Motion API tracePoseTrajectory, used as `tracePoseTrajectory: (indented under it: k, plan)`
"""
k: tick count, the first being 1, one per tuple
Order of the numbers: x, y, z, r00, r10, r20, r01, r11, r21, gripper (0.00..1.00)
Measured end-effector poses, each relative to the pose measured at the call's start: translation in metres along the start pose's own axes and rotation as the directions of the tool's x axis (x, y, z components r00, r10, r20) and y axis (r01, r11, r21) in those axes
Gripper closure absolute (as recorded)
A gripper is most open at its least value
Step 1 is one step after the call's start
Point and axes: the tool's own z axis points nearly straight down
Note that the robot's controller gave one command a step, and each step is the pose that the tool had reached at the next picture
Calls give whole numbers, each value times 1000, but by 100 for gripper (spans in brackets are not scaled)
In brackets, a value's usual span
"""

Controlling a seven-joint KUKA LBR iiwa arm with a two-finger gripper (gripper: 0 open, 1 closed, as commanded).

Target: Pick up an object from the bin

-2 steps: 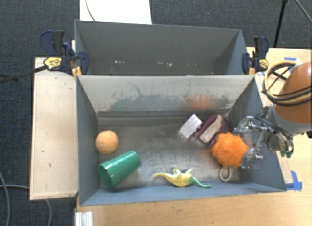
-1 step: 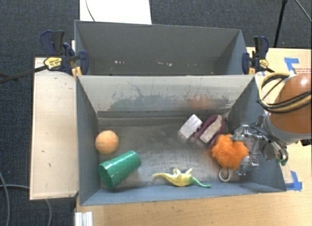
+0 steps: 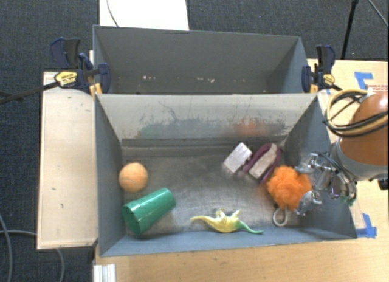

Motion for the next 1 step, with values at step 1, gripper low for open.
tracePoseTrajectory:
  k: [1]
  plan:
    - [-4,-3,58,989,-150,13,150,989,3,0]
